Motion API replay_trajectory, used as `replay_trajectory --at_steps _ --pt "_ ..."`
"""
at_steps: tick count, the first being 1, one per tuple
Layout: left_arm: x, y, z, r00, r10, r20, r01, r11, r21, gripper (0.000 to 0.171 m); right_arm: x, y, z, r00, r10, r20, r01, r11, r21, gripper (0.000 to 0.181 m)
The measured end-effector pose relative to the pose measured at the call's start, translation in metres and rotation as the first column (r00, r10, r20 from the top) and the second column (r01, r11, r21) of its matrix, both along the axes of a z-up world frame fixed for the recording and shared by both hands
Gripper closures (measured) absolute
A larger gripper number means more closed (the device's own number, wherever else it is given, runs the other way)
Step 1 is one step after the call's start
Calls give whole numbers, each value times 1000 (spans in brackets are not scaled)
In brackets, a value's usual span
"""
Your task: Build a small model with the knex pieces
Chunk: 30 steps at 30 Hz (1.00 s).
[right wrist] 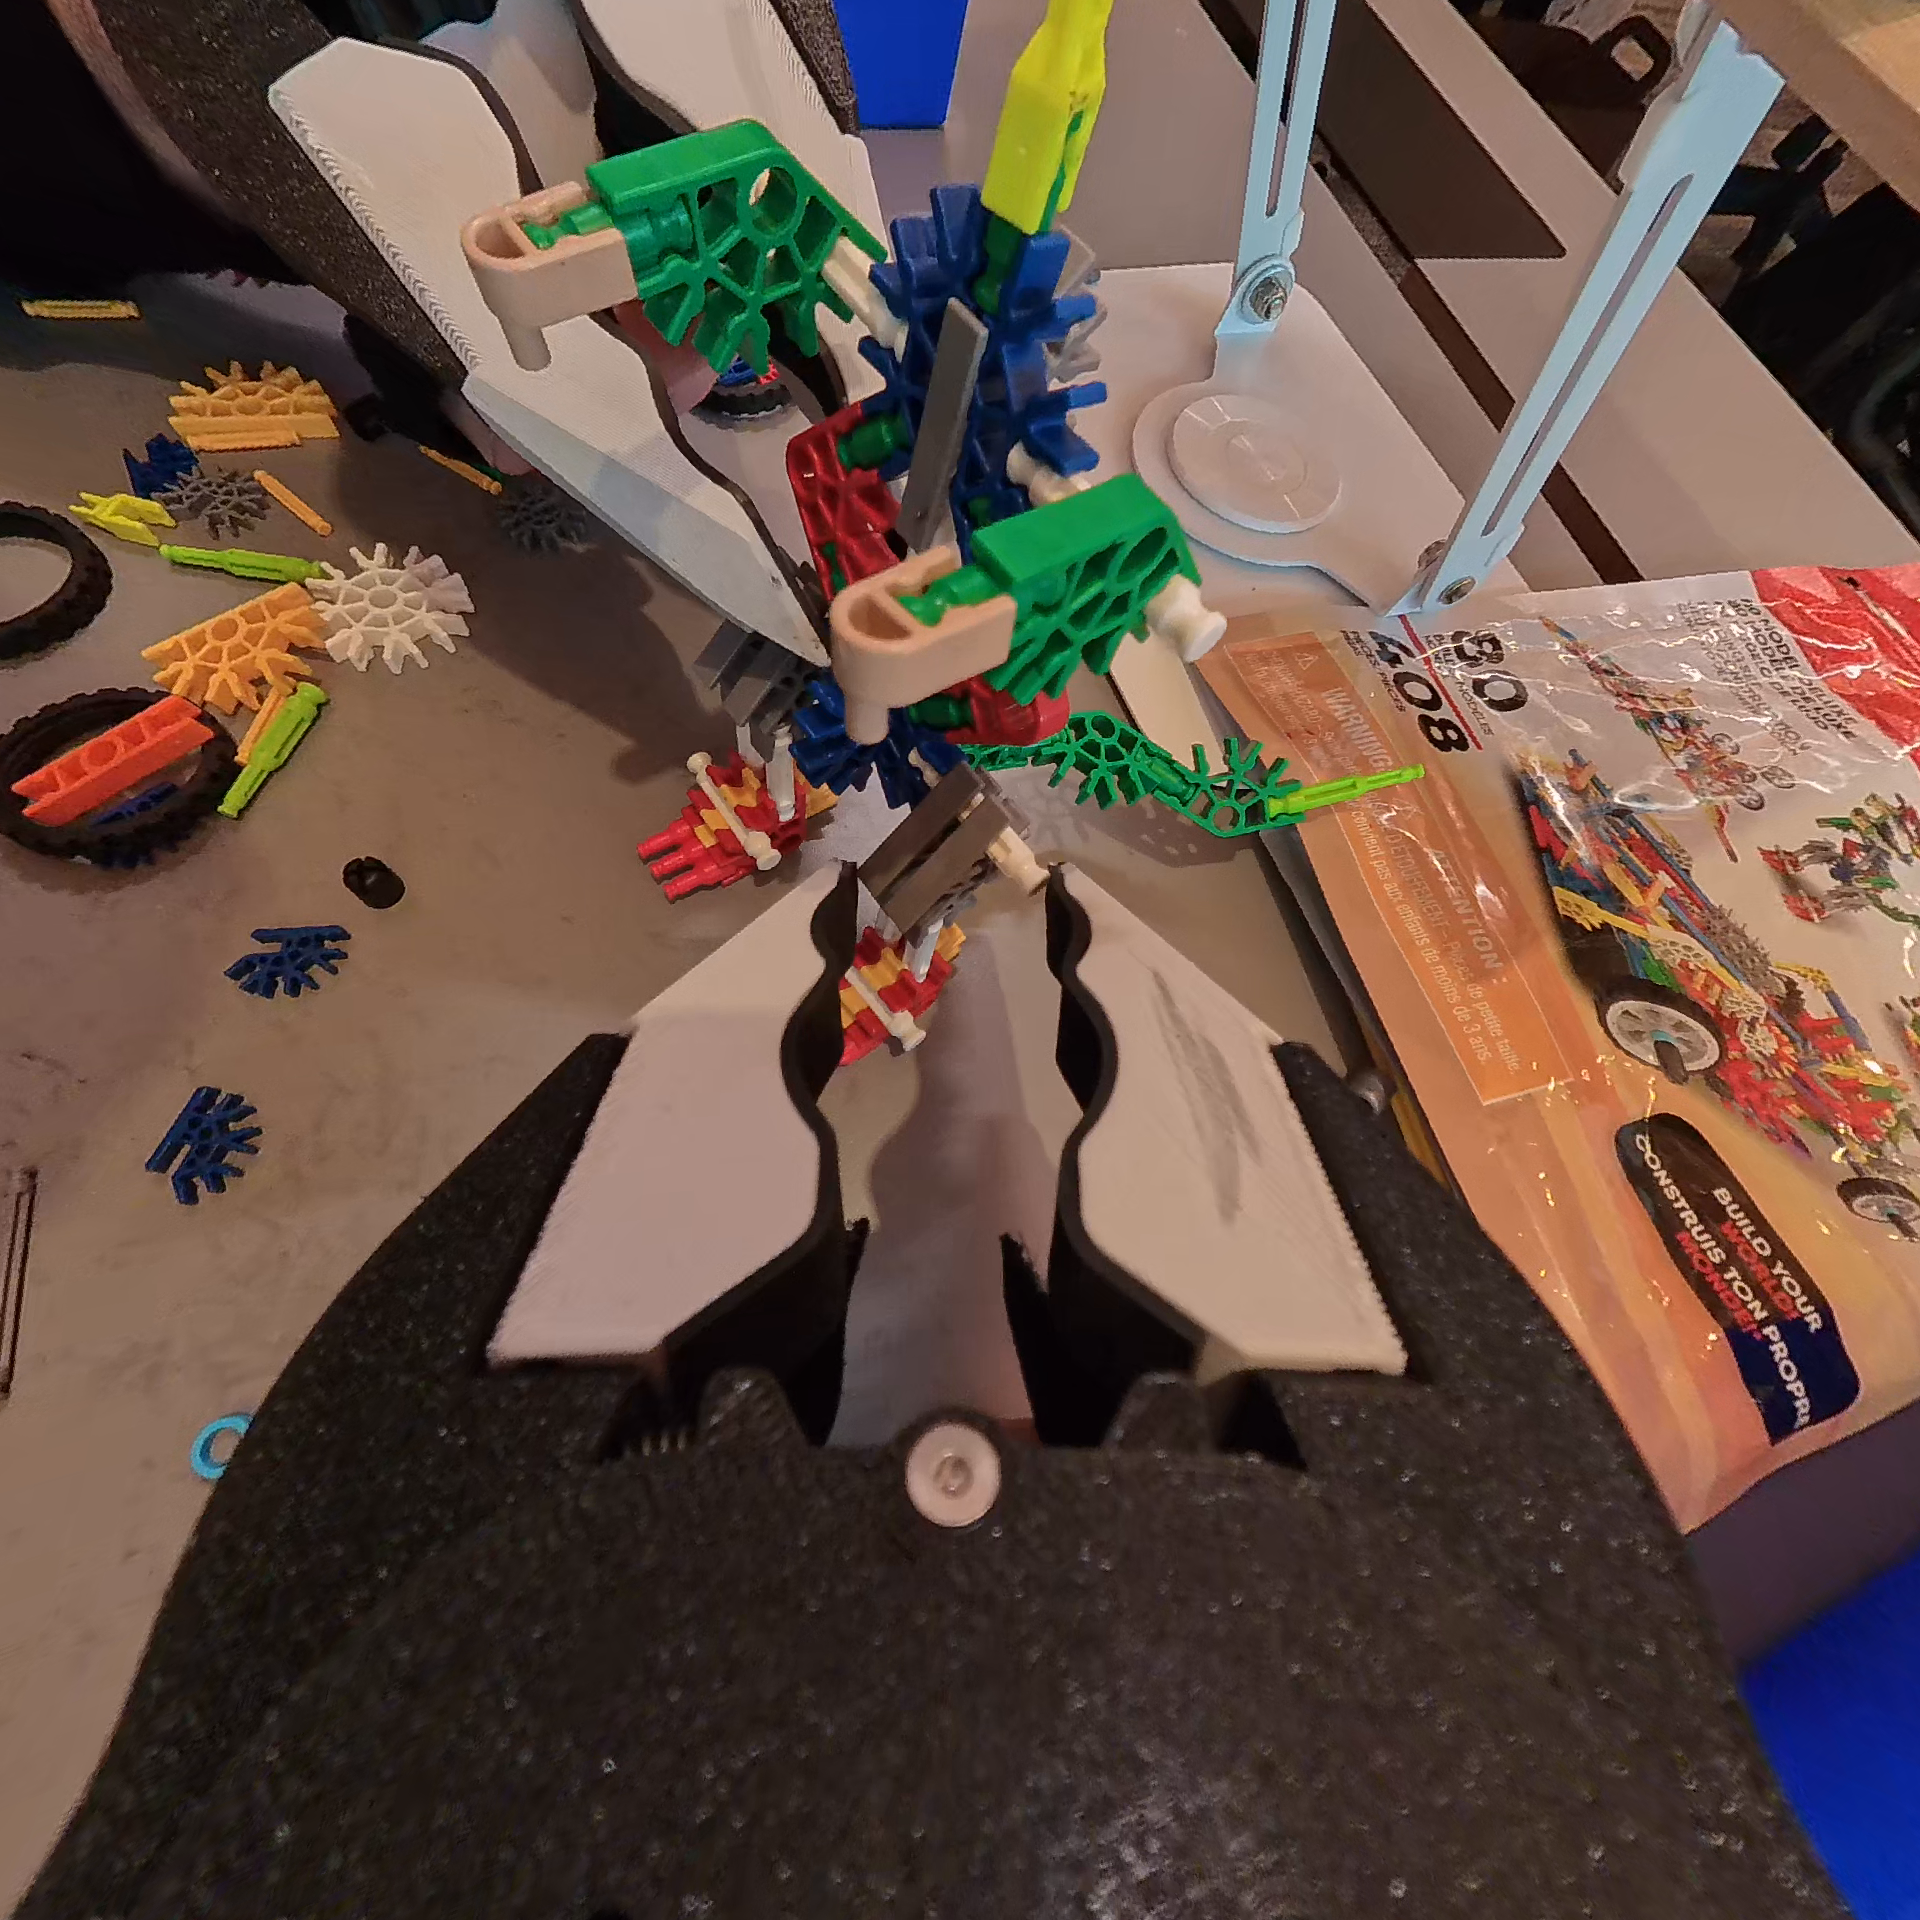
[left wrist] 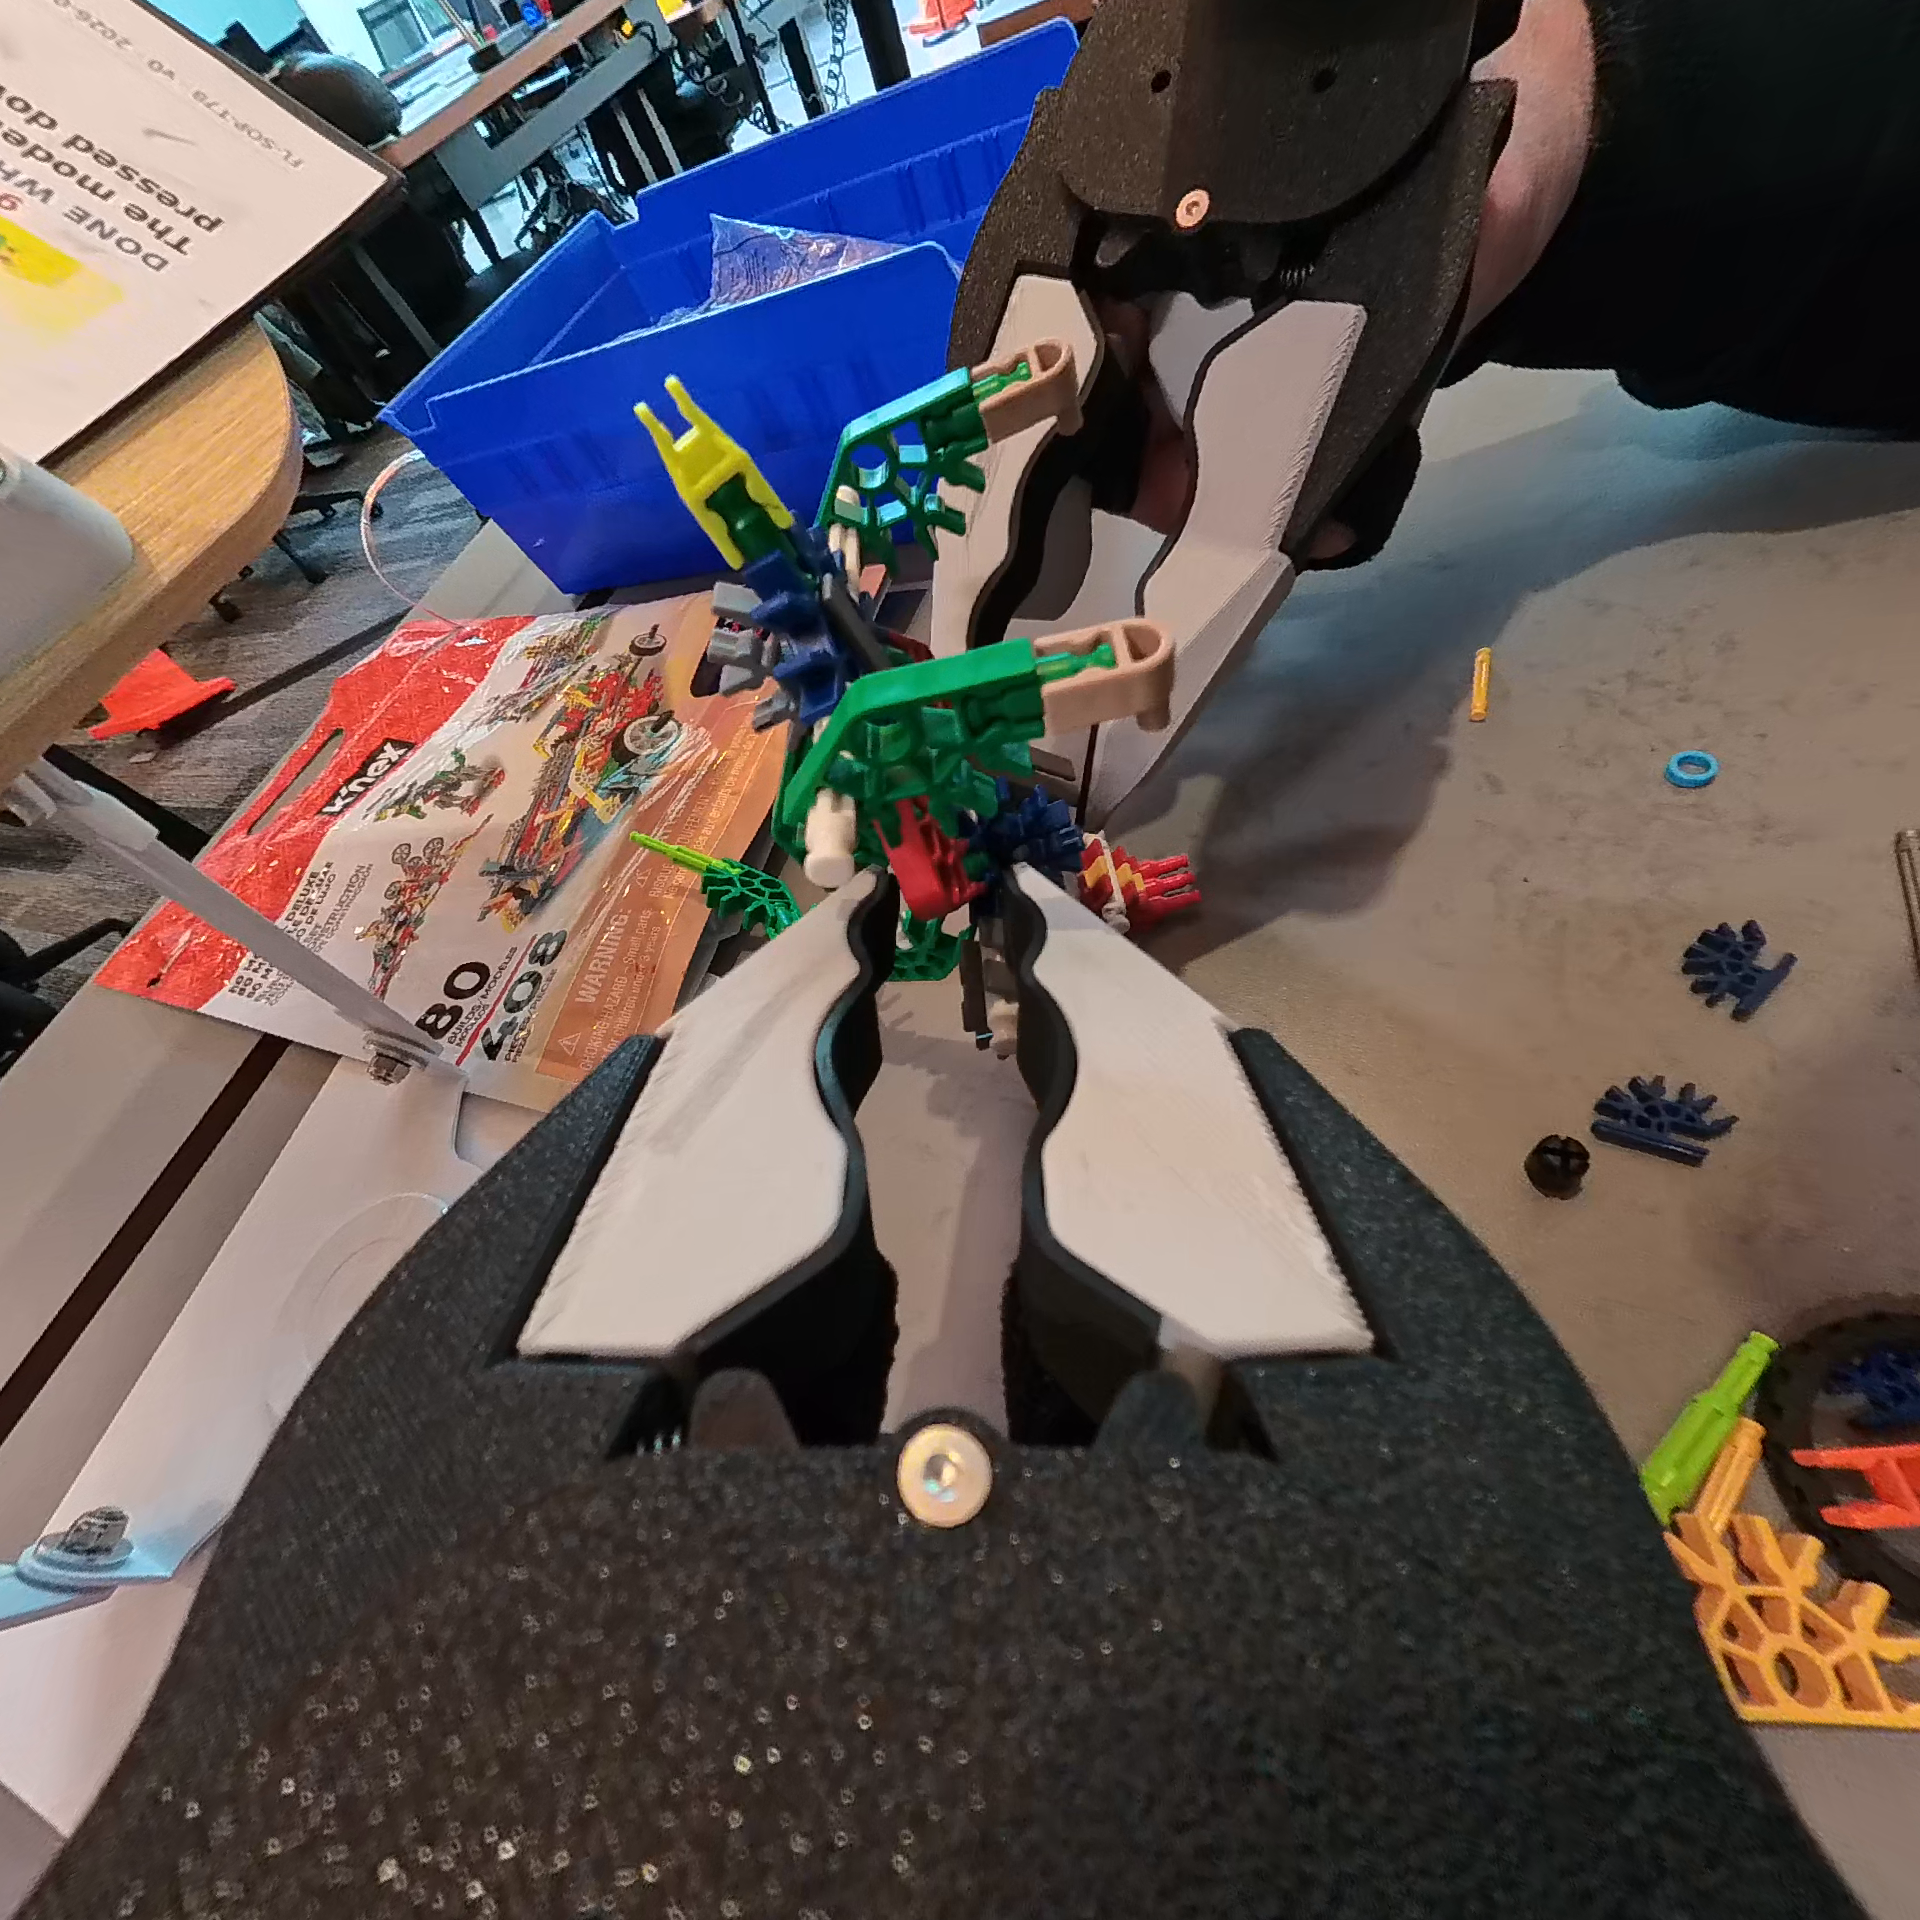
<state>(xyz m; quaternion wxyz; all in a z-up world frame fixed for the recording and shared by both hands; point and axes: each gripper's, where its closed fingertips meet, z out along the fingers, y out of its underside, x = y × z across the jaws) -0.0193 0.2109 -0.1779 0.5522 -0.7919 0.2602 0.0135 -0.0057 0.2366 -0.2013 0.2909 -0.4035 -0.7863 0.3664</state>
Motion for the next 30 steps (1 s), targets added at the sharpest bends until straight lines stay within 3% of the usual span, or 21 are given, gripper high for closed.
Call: replay_trajectory --at_steps 18,30 --pt "3 -1 0 999 -14 -32 14 1000 15 160 -1 0 -1 1000 -3 -2 3 1000 4 145" --pt "-6 -7 -2 1000 -13 -18 12 999 -47 151 0 3 6 1000 -8 -17 8 1000 -12 141"
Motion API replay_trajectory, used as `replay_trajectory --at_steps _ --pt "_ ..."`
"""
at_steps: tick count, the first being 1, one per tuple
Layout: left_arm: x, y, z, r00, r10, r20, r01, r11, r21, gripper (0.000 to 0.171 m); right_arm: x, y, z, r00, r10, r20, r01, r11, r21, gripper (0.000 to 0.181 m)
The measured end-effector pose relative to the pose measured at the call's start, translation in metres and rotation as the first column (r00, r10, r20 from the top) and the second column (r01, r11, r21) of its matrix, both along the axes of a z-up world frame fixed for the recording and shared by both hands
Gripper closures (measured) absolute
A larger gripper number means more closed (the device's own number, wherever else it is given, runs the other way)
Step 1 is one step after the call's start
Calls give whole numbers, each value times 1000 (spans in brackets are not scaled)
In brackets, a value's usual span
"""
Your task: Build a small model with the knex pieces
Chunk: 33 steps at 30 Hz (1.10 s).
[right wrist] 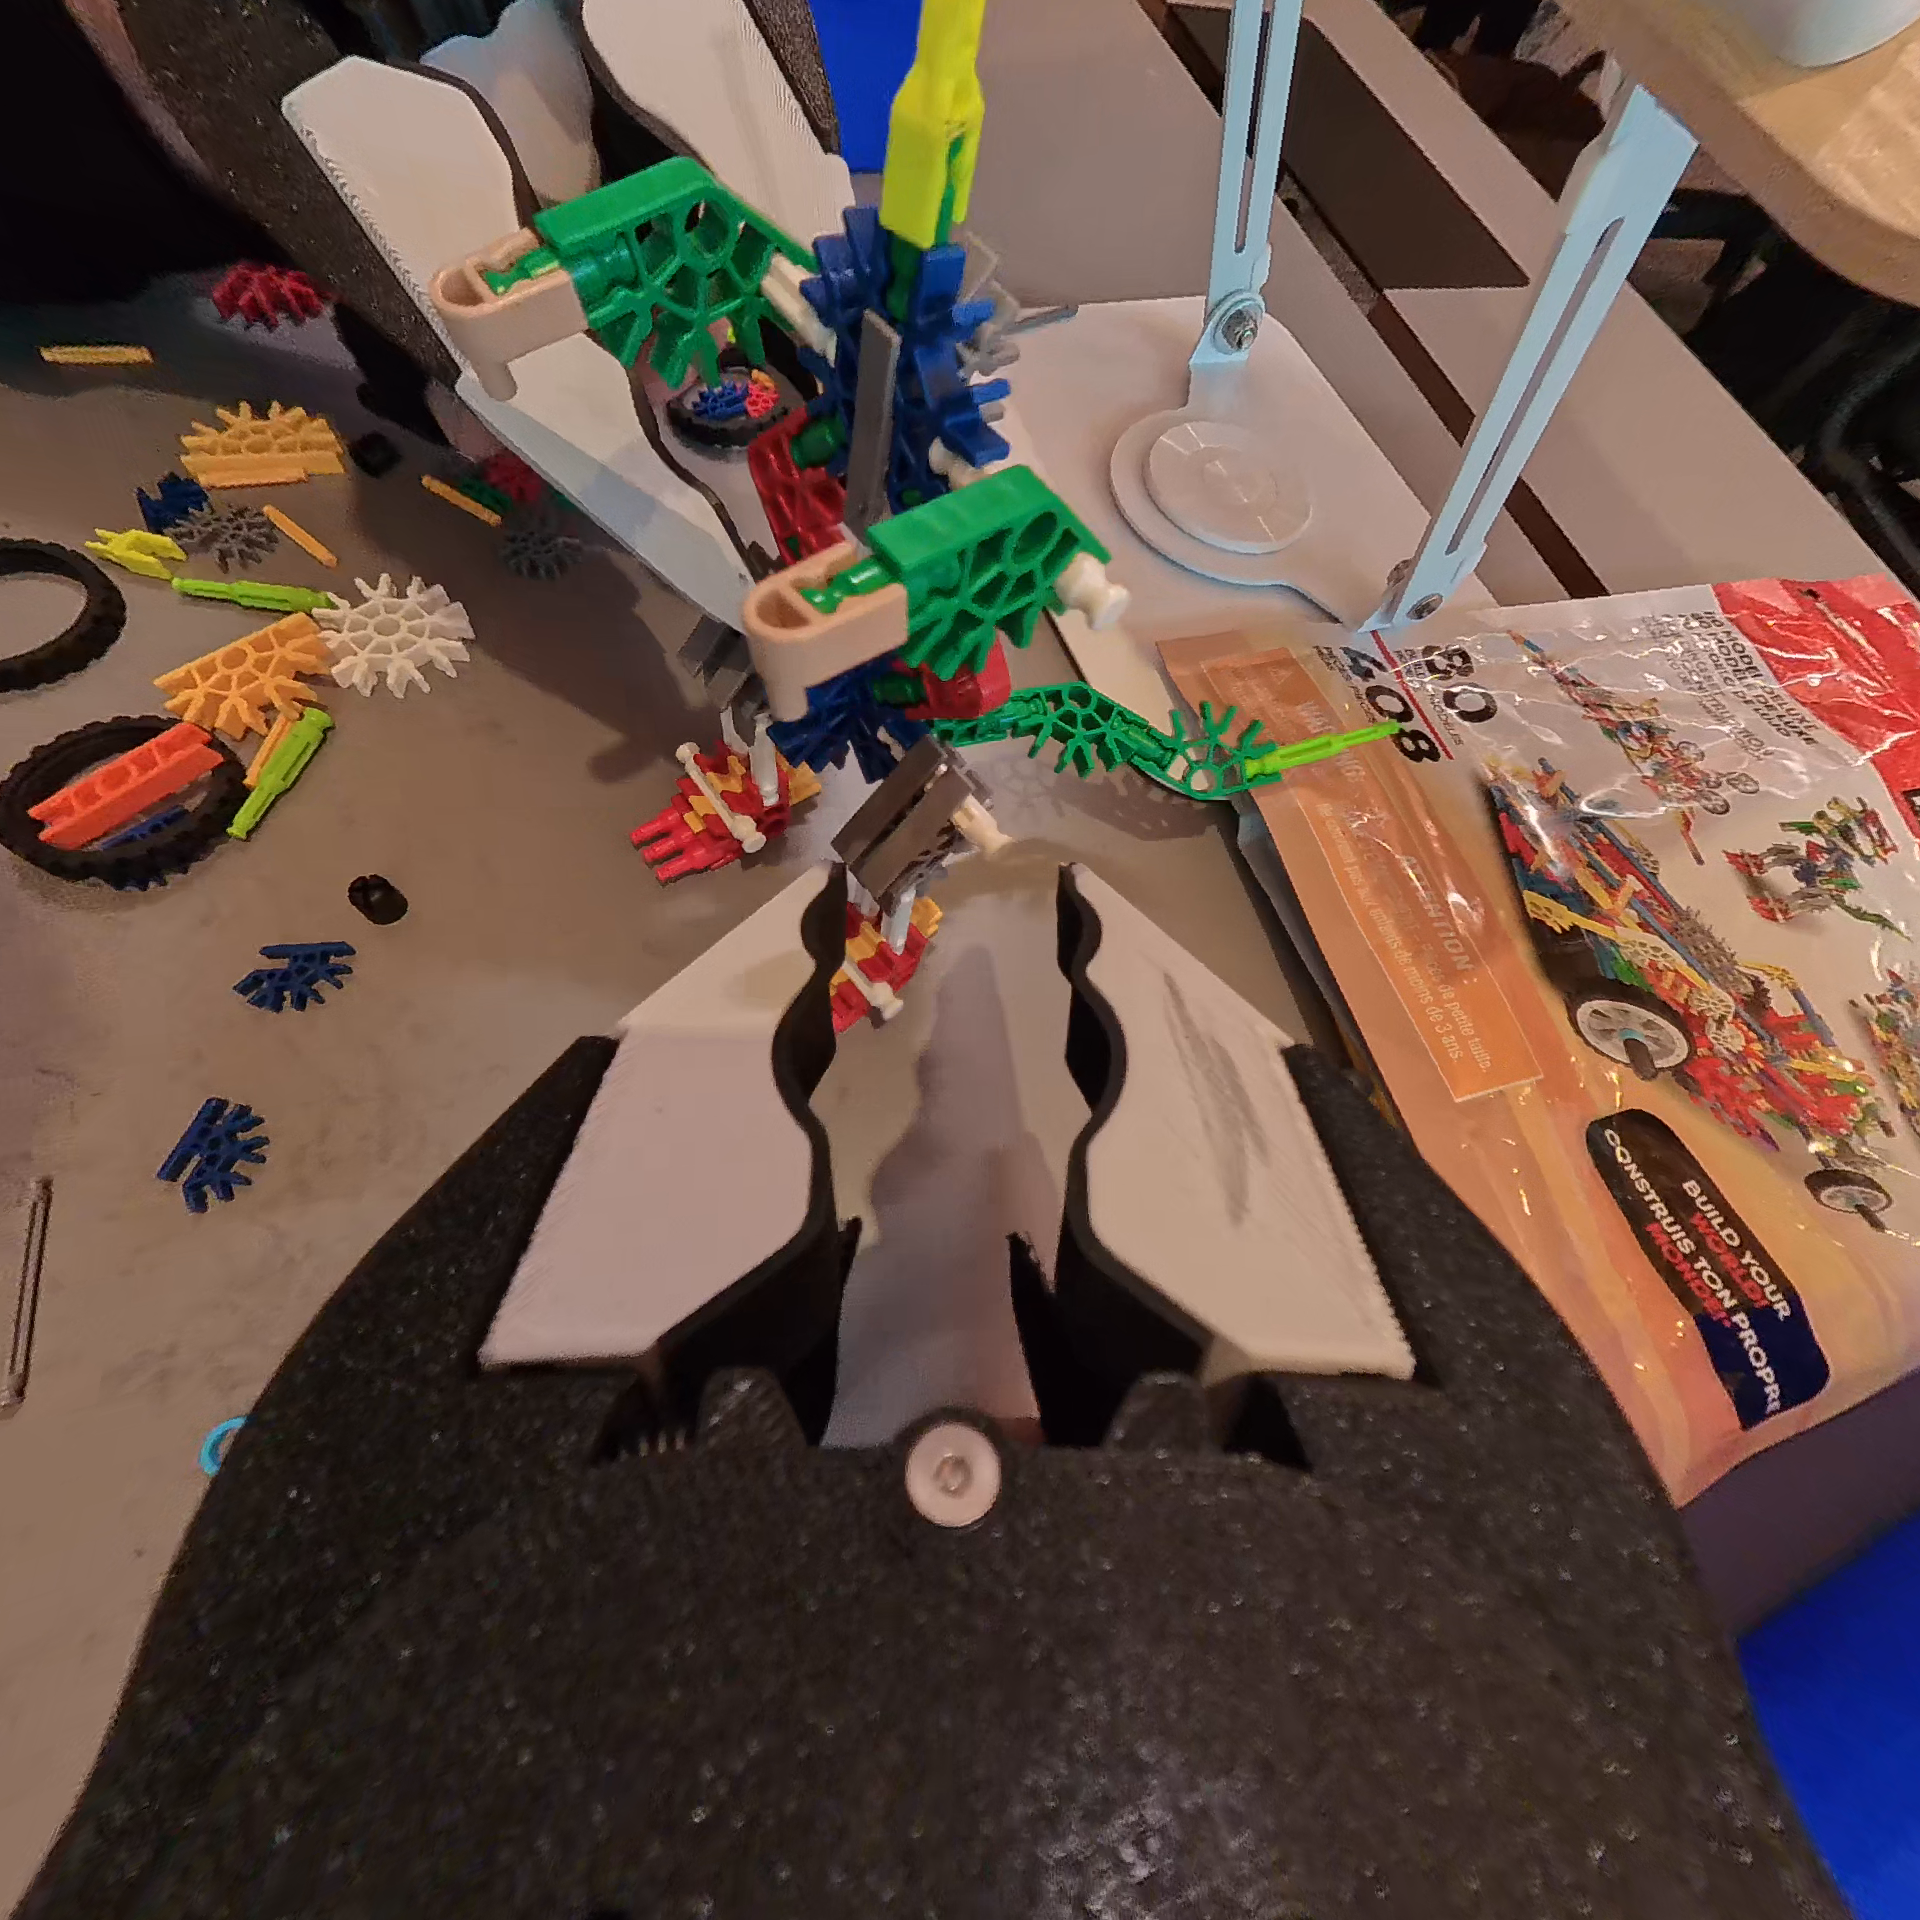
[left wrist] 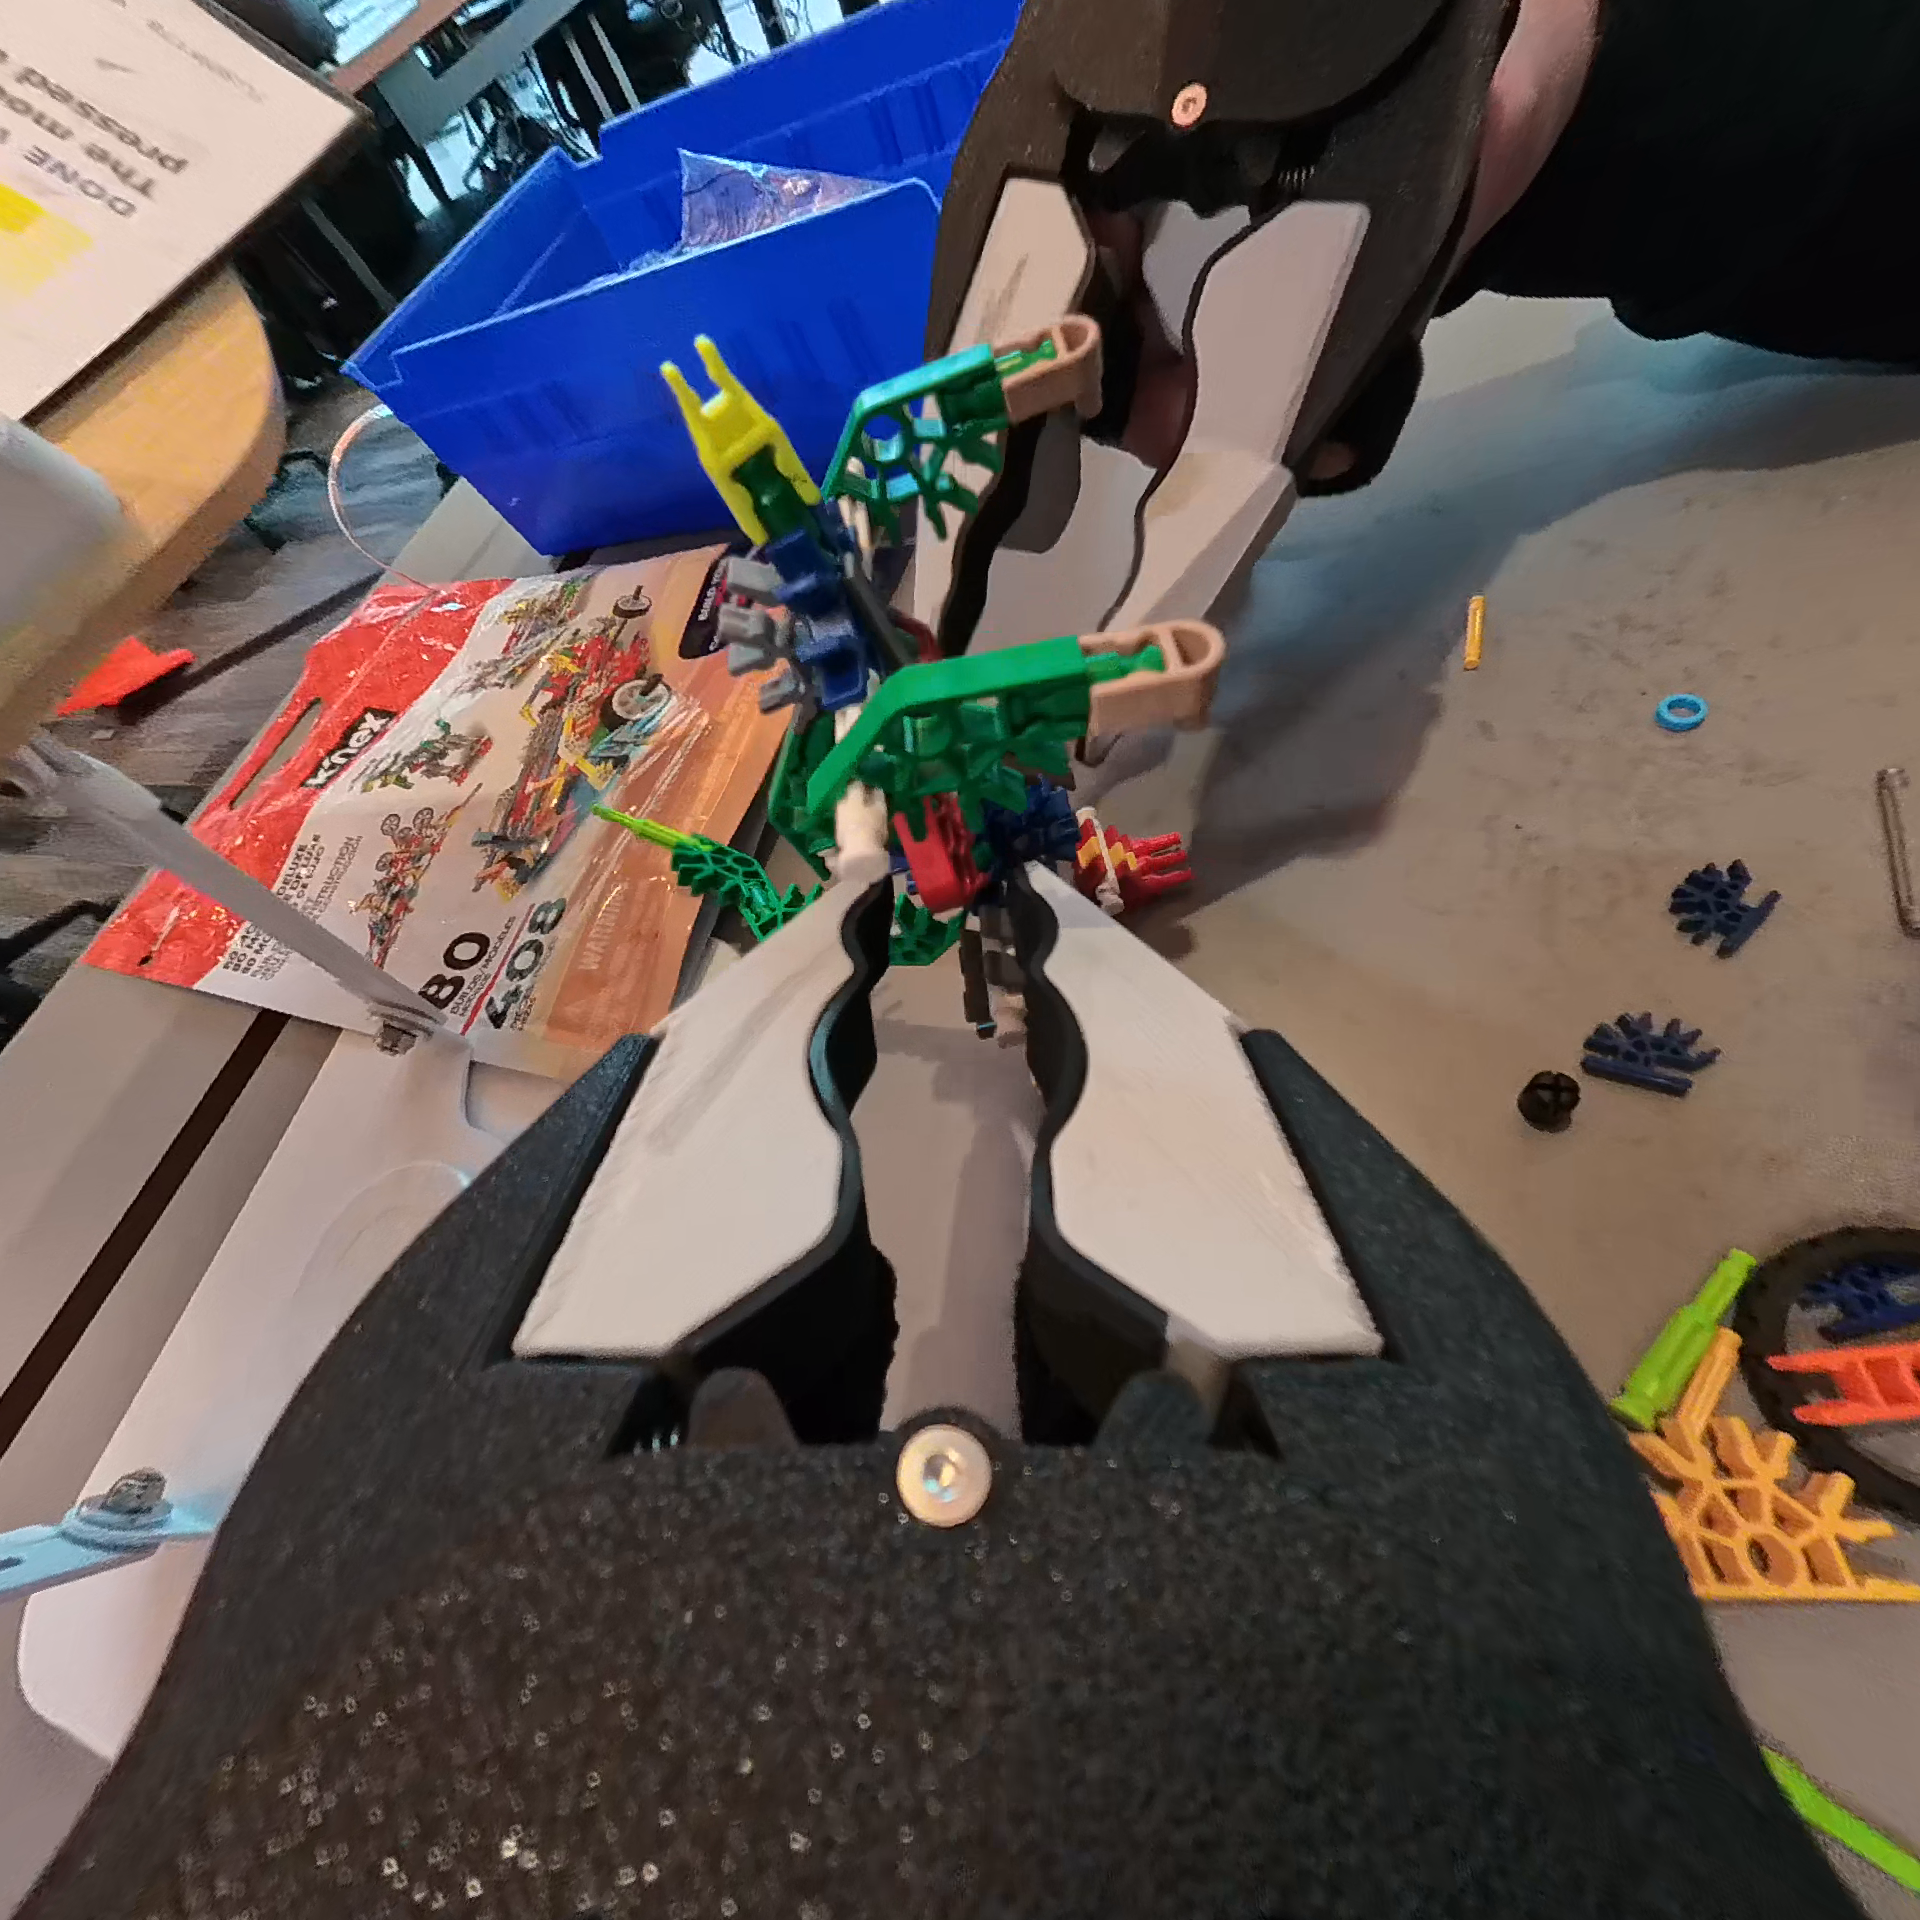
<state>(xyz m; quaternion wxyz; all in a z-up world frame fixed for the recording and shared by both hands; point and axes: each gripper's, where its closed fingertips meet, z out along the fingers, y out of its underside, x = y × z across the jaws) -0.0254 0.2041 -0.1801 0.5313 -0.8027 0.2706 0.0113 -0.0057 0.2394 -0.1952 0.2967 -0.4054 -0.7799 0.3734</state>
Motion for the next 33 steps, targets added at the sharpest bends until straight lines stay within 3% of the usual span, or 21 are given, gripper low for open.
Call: replay_trajectory --at_steps 18,33 --pt "-15 -3 2 998 36 -48 -37 999 -19 152 4 -11 -2 999 47 16 -47 999 -14 139" --pt "-4 -5 2 994 -22 -106 23 1000 8 161 5 -14 -1 998 55 20 -55 998 -16 139"
